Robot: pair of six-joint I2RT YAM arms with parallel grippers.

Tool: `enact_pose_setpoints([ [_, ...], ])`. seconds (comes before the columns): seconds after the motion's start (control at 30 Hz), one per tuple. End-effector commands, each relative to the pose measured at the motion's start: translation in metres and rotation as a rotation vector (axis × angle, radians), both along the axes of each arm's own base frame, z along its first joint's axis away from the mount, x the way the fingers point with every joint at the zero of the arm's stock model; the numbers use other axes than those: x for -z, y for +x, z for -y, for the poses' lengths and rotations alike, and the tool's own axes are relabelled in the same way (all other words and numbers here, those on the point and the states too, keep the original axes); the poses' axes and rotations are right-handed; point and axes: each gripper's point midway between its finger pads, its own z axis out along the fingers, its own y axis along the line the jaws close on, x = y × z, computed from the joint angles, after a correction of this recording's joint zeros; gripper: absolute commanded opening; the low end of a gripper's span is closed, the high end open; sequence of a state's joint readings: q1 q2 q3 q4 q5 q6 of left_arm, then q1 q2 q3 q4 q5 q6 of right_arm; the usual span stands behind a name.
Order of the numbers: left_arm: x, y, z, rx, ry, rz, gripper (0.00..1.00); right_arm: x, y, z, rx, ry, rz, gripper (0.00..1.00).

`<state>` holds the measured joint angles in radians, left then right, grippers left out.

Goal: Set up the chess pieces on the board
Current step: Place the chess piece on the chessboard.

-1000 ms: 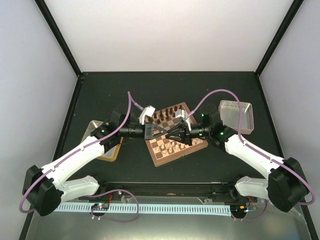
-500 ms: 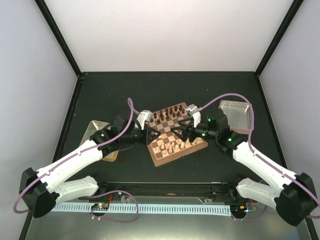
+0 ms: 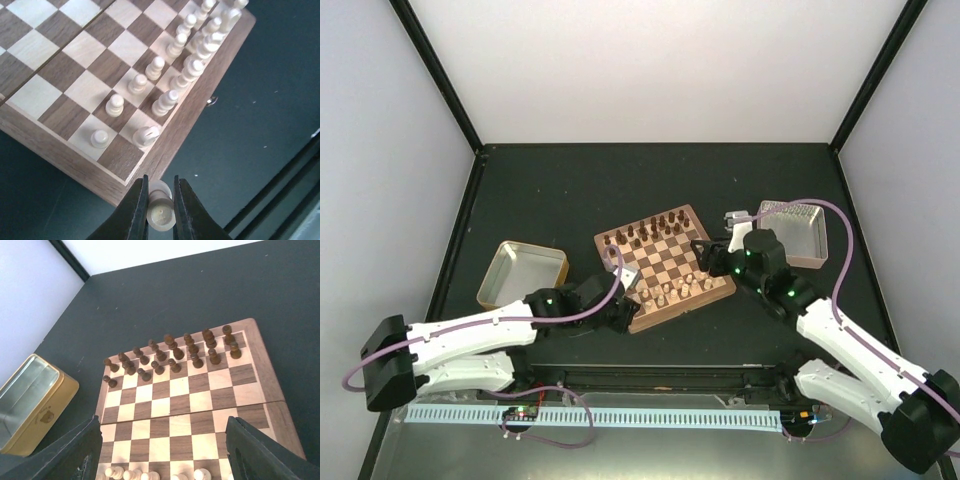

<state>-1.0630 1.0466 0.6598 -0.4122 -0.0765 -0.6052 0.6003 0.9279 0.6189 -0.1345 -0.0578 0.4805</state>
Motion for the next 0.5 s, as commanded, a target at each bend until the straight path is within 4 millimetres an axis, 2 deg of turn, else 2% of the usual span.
enact_pose_setpoints([
  [0.0,0.02,0.006,-0.005,-0.05,0.079,0.047,0.04,-0.013,0.009,0.015,0.11,0.033,0.054,0.69],
  [0.17,0.037,0.004,0.013,0.014,0.063,0.05,0.06,-0.012,0.009,0.018,0.122,0.024,0.055,0.69],
  [0.3,0.051,0.006,0.013,0.018,0.092,0.058,0.06,-0.01,0.009,0.02,0.125,0.014,0.054,0.69],
  [0.47,0.058,0.009,0.013,0.008,0.101,0.085,0.08,-0.008,0.008,0.021,0.13,0.008,0.056,0.69],
])
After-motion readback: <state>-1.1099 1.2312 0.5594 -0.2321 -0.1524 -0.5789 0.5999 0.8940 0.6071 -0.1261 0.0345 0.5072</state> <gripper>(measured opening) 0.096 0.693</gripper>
